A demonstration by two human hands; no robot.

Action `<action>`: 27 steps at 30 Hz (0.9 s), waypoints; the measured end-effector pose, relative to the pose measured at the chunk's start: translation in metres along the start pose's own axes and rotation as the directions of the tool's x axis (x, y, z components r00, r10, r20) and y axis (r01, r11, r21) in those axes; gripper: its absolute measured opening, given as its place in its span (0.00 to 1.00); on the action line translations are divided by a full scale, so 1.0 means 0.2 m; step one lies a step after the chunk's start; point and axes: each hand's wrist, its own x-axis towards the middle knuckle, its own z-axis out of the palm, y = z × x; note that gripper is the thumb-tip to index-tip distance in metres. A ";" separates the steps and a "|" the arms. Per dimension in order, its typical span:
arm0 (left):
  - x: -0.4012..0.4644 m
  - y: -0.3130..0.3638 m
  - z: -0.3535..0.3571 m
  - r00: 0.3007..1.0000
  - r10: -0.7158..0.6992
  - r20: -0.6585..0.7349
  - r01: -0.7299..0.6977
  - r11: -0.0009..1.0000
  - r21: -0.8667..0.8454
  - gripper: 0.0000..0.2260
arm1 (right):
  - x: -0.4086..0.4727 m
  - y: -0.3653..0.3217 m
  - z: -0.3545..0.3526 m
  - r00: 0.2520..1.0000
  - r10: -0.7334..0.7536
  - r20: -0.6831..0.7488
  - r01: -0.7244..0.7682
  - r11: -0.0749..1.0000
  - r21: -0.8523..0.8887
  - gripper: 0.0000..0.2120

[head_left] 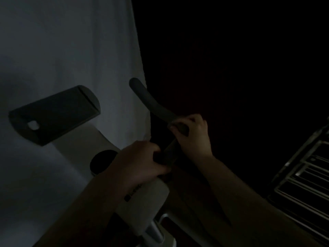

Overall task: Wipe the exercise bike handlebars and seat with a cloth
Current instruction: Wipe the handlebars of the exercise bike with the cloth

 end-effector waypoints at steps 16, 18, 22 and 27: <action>-0.18 -0.05 0.07 0.932 0.127 -0.339 -0.103 0.991 0.087 0.23 | -0.33 -0.13 0.02 0.986 0.154 -0.067 -0.134 0.960 0.248 0.08; -0.20 -0.07 0.06 0.940 0.100 -0.327 -0.085 0.994 0.062 0.24 | -0.42 -0.19 0.10 0.949 0.280 -0.141 -0.205 0.895 0.396 0.07; -0.19 -0.07 0.05 0.946 0.104 -0.308 -0.095 0.995 0.044 0.27 | -0.48 -0.24 0.15 0.865 0.491 -0.100 -0.289 0.653 0.700 0.09; -0.19 -0.09 0.07 0.944 0.110 -0.310 -0.103 0.994 0.038 0.29 | -0.52 -0.26 0.18 0.708 0.685 0.171 -0.451 0.252 0.856 0.11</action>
